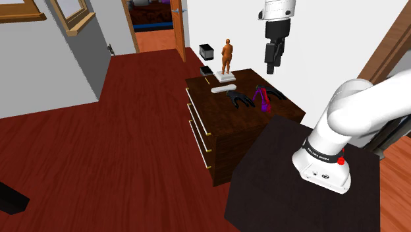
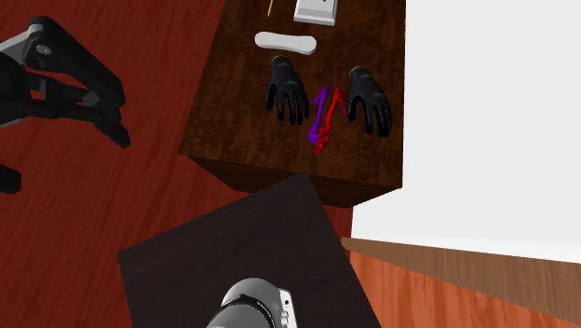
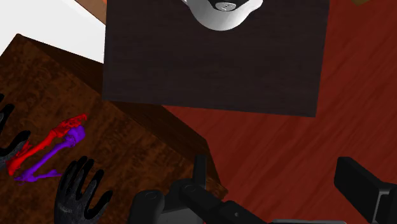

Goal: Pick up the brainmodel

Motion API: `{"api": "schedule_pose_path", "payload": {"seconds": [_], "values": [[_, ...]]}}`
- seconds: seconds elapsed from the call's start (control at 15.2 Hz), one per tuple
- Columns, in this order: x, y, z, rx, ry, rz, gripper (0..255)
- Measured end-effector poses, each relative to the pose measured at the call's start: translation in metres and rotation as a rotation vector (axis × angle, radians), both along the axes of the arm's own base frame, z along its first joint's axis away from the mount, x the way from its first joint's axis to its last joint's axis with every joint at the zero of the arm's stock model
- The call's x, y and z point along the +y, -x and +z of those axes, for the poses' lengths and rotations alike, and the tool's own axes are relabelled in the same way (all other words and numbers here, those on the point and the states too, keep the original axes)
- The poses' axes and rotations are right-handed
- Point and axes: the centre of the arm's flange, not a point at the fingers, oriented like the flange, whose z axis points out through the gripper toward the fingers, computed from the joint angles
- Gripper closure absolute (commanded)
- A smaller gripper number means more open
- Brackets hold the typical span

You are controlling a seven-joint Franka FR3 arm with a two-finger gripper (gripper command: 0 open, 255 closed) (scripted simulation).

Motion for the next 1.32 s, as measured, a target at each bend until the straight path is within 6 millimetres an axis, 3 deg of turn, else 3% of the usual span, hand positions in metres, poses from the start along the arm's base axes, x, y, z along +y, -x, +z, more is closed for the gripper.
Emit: {"api": "schedule_pose_path", "payload": {"seconds": [0.13,0.33,1.32], "values": [[-0.004,0.000,-0.005,-0.003,0.001,-0.003,0],[-0.026,0.000,-0.030,-0.019,0.005,-0.019,0],[-0.152,-0.014,-0.172,-0.117,0.033,-0.110,0]]}}
